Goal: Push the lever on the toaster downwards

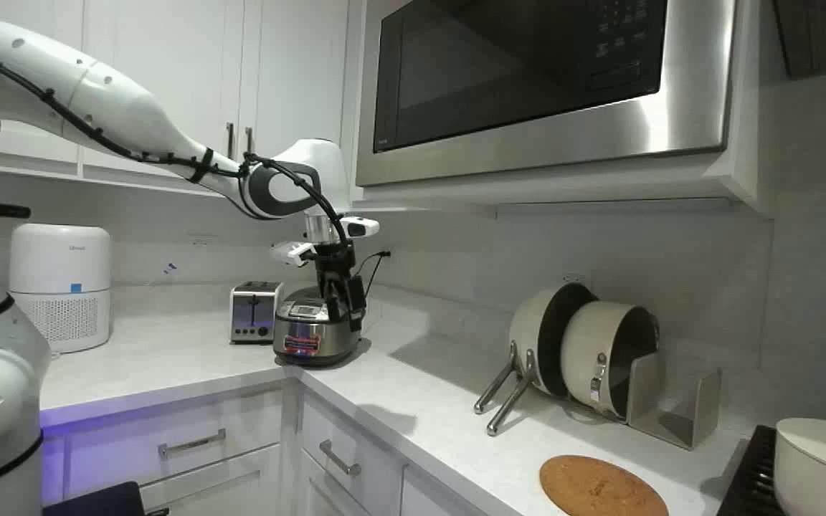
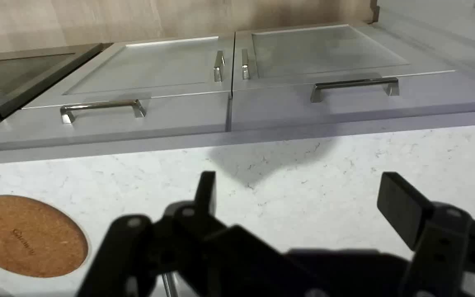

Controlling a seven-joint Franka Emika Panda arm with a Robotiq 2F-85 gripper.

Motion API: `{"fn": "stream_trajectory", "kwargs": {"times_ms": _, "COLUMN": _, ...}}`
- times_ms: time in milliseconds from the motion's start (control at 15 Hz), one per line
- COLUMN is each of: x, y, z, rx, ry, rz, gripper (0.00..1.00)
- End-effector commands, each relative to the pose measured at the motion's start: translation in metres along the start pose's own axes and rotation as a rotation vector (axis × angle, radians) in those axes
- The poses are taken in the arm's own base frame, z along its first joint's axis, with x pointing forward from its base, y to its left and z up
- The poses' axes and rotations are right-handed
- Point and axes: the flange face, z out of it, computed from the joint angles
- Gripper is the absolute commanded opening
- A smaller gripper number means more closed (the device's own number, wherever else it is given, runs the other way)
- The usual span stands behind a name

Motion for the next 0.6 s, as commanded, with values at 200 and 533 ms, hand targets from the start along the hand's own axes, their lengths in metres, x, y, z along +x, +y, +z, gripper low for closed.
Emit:
{"fn": "stream_trajectory", "kwargs": {"times_ms": 200, "x": -0.012, "y": -0.02, "z": 0.007, "rx": 0.013, "ry": -0.021, "rz": -0.069, "gripper": 1.0}}
{"fn": "stream_trajectory", "kwargs": {"times_ms": 533, "x": -0.043, "y": -0.058, "z": 0.013, "rx": 0.073, "ry": -0.033, "rz": -0.283, "gripper": 1.0}}
